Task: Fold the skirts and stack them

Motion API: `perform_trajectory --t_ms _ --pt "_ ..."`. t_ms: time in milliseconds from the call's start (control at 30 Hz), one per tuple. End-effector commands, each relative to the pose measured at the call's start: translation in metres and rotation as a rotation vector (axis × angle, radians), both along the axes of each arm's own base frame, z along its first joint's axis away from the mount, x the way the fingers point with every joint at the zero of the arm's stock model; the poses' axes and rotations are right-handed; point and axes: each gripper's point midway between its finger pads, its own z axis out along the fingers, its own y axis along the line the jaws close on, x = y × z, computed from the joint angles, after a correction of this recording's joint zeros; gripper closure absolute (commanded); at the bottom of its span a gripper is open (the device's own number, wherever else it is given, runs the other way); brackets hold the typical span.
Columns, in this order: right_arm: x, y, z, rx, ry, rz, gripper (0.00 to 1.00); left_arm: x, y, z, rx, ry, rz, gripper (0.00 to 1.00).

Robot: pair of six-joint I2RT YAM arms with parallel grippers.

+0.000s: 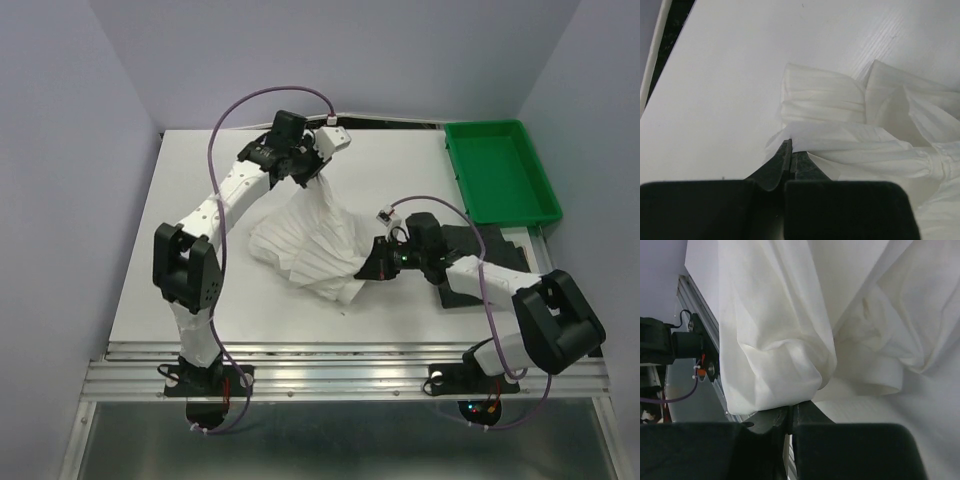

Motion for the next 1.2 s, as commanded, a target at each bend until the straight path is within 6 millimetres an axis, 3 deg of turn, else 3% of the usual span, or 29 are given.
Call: perform_trajectory --t_ms 0,167,300,467,567,600,733,833,867,933,1067,1167 --pt "0.015 -0.011 -0.016 0.041 0.085 -0.081 0.99 0.048 0.001 0.006 -0.007 -0.099 0.107 1.0" --pt "0.026 -0.025 -0.04 0.042 0.201 -0.125 0.99 0.07 -0.012 -0.04 0.011 -0.043 0.126 1.0" --pt "0.03 -0.026 -0.047 0.038 0.226 -0.123 0.99 0.079 -0.008 -0.072 0.056 -0.011 0.164 1.0" --pt "0.035 -0.023 -0.05 0.037 0.225 -0.105 0.99 0.077 -0.001 -0.092 0.089 0.006 0.192 1.0" --pt "0.04 -0.021 -0.034 0.048 0.165 -0.076 0.99 0.07 0.002 -0.076 0.053 -0.001 0.204 1.0" --pt "0.044 -0.021 -0.016 0.058 0.085 -0.064 0.99 0.068 0.004 -0.068 0.043 -0.014 0.205 1.0" --pt "0.048 -0.02 0.021 0.073 -0.052 -0.026 0.99 0.05 0.02 -0.029 0.033 -0.067 0.221 1.0" --pt "0.053 -0.02 0.026 0.042 -0.088 0.008 0.99 0.031 0.039 0.0 0.022 -0.103 0.25 1.0" --pt "0.049 -0.019 0.024 0.029 -0.074 0.023 0.99 0.024 0.049 0.021 0.012 -0.141 0.27 1.0" --pt "0.051 -0.019 0.022 0.02 -0.096 0.038 0.99 0.01 0.059 0.023 0.019 -0.14 0.284 1.0" --pt "0.055 -0.013 0.011 0.006 -0.09 0.086 0.99 -0.021 0.077 0.055 -0.024 -0.193 0.314 1.0" --pt "0.062 -0.008 -0.001 -0.012 -0.094 0.109 0.99 -0.034 0.088 0.067 -0.023 -0.213 0.343 1.0"
